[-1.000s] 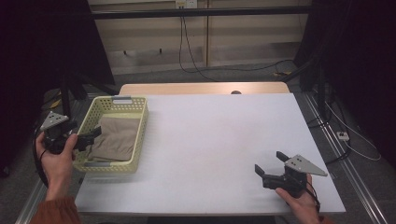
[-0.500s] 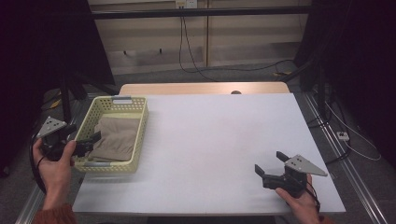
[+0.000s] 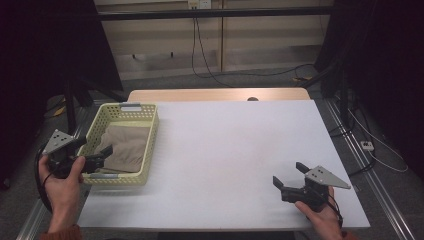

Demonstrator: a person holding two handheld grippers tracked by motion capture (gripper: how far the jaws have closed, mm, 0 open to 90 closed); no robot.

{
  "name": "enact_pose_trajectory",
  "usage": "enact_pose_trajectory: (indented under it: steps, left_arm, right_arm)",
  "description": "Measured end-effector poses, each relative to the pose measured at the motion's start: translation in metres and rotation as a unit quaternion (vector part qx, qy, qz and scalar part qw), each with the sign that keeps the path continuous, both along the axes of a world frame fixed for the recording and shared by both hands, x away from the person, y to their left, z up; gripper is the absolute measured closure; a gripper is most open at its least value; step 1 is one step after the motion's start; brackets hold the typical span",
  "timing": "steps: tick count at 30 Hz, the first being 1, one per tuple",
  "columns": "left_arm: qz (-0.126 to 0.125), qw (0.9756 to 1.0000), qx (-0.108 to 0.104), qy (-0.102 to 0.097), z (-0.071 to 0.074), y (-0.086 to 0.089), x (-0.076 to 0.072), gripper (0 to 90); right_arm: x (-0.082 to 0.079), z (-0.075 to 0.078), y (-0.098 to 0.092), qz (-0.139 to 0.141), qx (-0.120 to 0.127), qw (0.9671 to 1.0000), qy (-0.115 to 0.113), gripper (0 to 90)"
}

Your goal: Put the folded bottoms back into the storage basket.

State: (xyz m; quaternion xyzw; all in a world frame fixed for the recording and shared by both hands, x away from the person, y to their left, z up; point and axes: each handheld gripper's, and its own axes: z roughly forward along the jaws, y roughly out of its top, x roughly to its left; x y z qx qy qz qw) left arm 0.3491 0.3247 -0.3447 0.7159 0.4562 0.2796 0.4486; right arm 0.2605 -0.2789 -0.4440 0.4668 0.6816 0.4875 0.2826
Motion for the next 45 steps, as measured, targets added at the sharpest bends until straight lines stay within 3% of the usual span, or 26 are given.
enact_pose_trajectory:
  steps: [4,8,22,29,33,45]
  left_arm:
    - [-0.005,0.9994,-0.03,-0.016,0.003,-0.004,-0.007,6.3]
    - [0.001,0.9991,-0.034,-0.027,0.008,-0.007,-0.012,6.2]
    - [-0.021,0.9993,-0.025,-0.018,0.004,-0.027,-0.024,6.2]
    - [-0.033,0.9993,-0.002,-0.016,0.001,-0.042,-0.026,6.2]
    - [-0.046,0.9988,-0.006,-0.016,-0.004,-0.05,-0.025,6.0]
    - [-0.068,0.9976,-0.004,-0.01,-0.002,-0.069,-0.024,6.0]
  right_arm:
    - [0.0,0.0,0.0,0.001,0.0,1.0,-0.001,4.6]
    - [0.0,0.0,0.0,0.001,0.0,1.0,0.0,4.6]
    - [0.0,0.001,-0.001,-0.001,0.0,1.0,-0.001,4.6]
    - [-0.001,0.001,0.0,0.001,0.0,1.0,-0.001,4.6]
    - [-0.001,0.001,0.0,0.002,0.001,1.0,-0.001,4.6]
    - [-0.001,0.001,0.0,0.002,0.001,1.0,-0.001,4.6]
